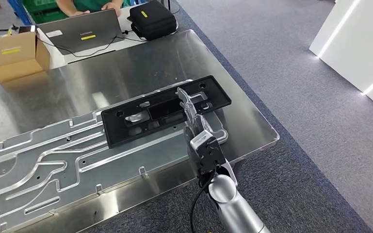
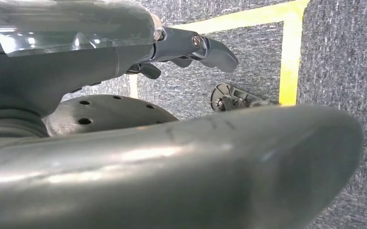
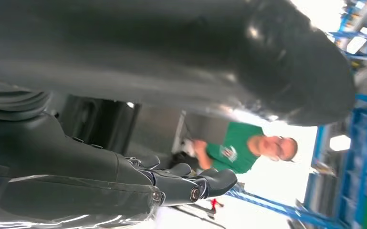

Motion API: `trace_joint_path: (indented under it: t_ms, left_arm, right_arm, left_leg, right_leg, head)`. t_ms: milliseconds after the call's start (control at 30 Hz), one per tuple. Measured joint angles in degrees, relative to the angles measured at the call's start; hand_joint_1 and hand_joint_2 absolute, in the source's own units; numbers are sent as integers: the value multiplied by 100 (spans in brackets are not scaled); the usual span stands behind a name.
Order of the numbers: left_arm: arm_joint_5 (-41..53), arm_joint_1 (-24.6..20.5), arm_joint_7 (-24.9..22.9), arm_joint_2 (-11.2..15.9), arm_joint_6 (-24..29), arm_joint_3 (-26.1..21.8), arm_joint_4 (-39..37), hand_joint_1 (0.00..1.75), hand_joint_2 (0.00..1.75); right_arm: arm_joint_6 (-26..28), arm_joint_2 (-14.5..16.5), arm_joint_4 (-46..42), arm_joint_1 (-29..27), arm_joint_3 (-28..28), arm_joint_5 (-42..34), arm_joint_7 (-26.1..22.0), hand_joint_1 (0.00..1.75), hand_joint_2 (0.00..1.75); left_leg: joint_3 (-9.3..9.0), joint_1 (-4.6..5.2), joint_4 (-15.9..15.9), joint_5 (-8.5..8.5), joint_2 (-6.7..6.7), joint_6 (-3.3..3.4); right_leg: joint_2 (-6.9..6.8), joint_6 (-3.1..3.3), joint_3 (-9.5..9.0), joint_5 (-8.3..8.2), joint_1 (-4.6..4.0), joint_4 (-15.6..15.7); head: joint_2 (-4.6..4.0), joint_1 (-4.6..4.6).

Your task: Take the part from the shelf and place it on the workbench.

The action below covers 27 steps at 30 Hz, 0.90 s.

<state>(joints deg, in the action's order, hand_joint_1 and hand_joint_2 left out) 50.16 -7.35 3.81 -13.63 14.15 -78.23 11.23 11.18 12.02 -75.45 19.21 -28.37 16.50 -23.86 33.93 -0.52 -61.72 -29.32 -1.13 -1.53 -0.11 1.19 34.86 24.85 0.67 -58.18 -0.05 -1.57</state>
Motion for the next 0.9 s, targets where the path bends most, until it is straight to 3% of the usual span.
trace_joint_path:
  t_ms: [67, 100, 133, 167, 233, 300, 433, 467, 533, 600, 633, 667, 700, 733, 800, 833, 900]
  left_arm:
    - [-51, 5, -23, 12, 22, -41, 0, 0, 0]
    - [-74, 11, -39, 19, 37, -65, 0, 0, 0]
    - [-93, 17, -55, 28, 50, -89, 0, 0, 0]
    - [-107, 22, -66, 38, 60, -109, 0, 0, 0]
    - [-116, 26, -74, 60, 47, -139, 0, 0, 0]
    - [-120, 19, -76, 82, -4, -156, 0, 0, 0]
    - [-140, 22, -99, 116, -77, -169, 0, 0, 0]
    - [-146, 22, -104, 121, -90, -171, 0, 0, 0]
    - [-155, 19, -108, 130, -106, -174, 0, 0, 0]
    - [-161, 19, -106, 142, -110, -174, 0, 0, 0]
    - [-163, 19, -104, 148, -110, -175, 0, 0, 0]
    - [-167, 18, -101, 154, -110, -175, 0, 0, 0]
    - [-170, 17, -97, 158, -110, -175, 0, 0, 0]
    - [-173, 14, -92, 162, -110, -176, 0, 0, 0]
    - [-170, 9, -81, 166, -110, -177, 0, 0, 0]
    - [-166, 7, -74, 168, -111, -176, 0, 0, 0]
    - [-155, 10, -63, 173, -111, -176, 0, 0, 0]
  right_arm:
    - [26, -49, -141, -163, -37, -31, -3, 0, 0]
    - [46, -84, -206, -291, -43, -48, -3, 0, 0]
    - [72, -126, -279, -434, -46, -60, -4, 0, 0]
    - [99, -168, -353, -577, -48, -62, -7, 0, 0]
    - [160, -240, -510, -828, -45, -37, -11, 0, 0]
    - [197, -298, -650, -1038, -21, 14, 1, 0, 0]
    - [174, -394, -881, -1432, 119, 111, 21, 0, 0]
    - [162, -415, -935, -1510, 160, 125, 23, 0, 0]
    - [127, -454, -1026, -1626, 242, 137, 37, 0, 0]
    - [94, -479, -1092, -1726, 321, 143, 67, 0, 0]
    - [81, -487, -1119, -1775, 362, 145, 79, 0, 0]
    - [72, -493, -1143, -1814, 401, 146, 85, 0, 0]
    - [64, -498, -1165, -1841, 433, 148, 85, 0, 0]
    - [57, -502, -1191, -1853, 460, 149, 85, 0, 0]
    - [52, -506, -1251, -1863, 498, 153, 85, 0, 0]
    - [51, -506, -1286, -1874, 525, 160, 87, 0, 0]
    - [43, -506, -1340, -1923, 600, 194, 106, 0, 0]
  left_leg:
    - [313, -12, -736, -380, 53, -40]
    - [449, -14, -1047, -498, 59, -53]
    - [504, -14, -1184, -514, 60, -59]
    - [444, -14, -1083, -416, 60, -57]
    - [64, -15, -355, -59, 78, -23]
    - [-253, 5, 263, 160, 114, 36]
    - [-267, 22, 404, 270, 118, 181]
    - [-242, 15, 426, 314, 102, 234]
    - [-161, 15, 452, 400, 64, 317]
    - [-49, 36, 444, 473, 41, 347]
    - [12, 46, 436, 514, 34, 346]
    - [75, 54, 424, 553, 29, 340]
    - [136, 59, 409, 591, 26, 328]
    - [189, 63, 390, 627, 25, 313]
    - [267, 79, 355, 692, 27, 266]
    - [285, 82, 347, 728, 28, 235]
    - [299, 80, 367, 814, 32, 166]
  right_leg:
    - [7, 26, 1, -3, -3, -5]
    - [7, 29, 3, -5, -6, -13]
    - [10, 29, 6, -5, -8, -23]
    - [18, 28, 9, -5, -8, -34]
    - [45, 19, 13, -8, -7, -53]
    - [72, -26, 24, -25, -22, -65]
    - [82, -166, 57, -48, -18, -72]
    - [78, -195, 95, 55, -12, -154]
    - [68, -225, 282, 510, 5, -655]
    - [61, -244, 497, 955, 10, -1373]
    - [57, -250, 515, 1024, 11, -1580]
    - [53, -250, 433, 975, 11, -1588]
    - [47, -241, 244, 846, 11, -1392]
    - [40, -225, -31, 706, 10, -1036]
    - [25, -179, -539, 588, -16, -286]
    - [21, -154, -670, 585, -31, -64]
    - [24, -96, -674, 535, -49, 30]
  head:
    - [0, -5]
    - [1, -4]
    - [1, -5]
    - [1, -5]
    - [1, -5]
    - [1, -3]
    - [1, 2]
    - [1, 8]
    - [1, 19]
    - [1, 25]
    - [1, 25]
    - [1, 25]
    - [1, 24]
    - [1, 24]
    - [1, 19]
    - [0, 25]
    - [0, 36]
